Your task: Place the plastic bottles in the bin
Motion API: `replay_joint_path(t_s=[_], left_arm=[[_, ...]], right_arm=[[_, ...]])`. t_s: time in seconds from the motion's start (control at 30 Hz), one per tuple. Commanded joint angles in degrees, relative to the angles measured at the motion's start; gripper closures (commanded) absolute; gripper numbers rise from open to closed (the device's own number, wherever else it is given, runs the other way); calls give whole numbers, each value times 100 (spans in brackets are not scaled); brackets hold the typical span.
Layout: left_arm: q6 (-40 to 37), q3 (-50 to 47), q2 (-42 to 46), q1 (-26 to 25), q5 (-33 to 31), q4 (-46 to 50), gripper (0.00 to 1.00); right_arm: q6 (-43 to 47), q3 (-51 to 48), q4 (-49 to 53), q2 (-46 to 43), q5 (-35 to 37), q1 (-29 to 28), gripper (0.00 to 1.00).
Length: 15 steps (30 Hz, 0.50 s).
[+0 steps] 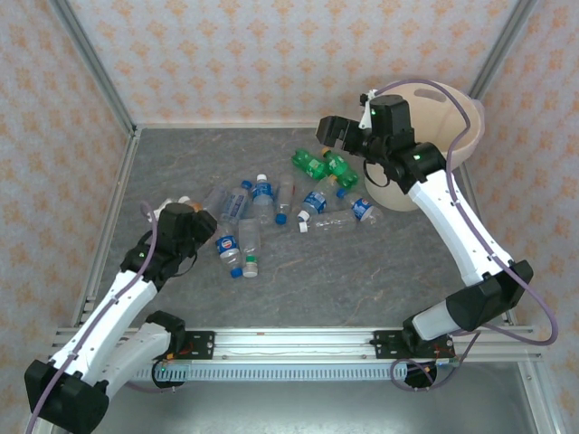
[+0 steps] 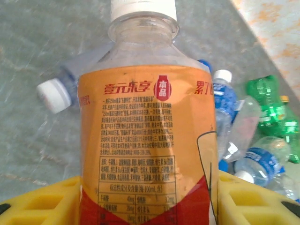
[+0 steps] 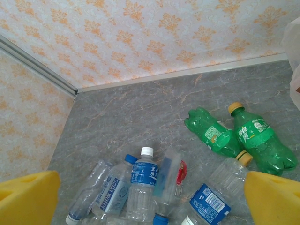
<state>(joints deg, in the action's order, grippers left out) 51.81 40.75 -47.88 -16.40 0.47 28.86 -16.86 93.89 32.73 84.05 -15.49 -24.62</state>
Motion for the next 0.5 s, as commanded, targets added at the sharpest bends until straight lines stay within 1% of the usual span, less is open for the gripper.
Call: replay_joint_path(t_s=[0.0, 0.17, 0.33, 0.47], left_arm=[[-604, 385, -95, -69, -141, -376, 46], [-1015, 770, -277, -410, -229, -786, 46], [-1411, 1103, -599, -1010, -275, -1280, 46], [-1721, 1361, -847, -1356, -195, -1526, 46]], right_arm=[[-21, 213, -8, -21, -49, -43, 0], [-114, 341, -31, 45, -91, -41, 0], [-276, 316, -210, -2, -51, -32, 0], [-336, 148, -488, -136, -265, 3, 0]])
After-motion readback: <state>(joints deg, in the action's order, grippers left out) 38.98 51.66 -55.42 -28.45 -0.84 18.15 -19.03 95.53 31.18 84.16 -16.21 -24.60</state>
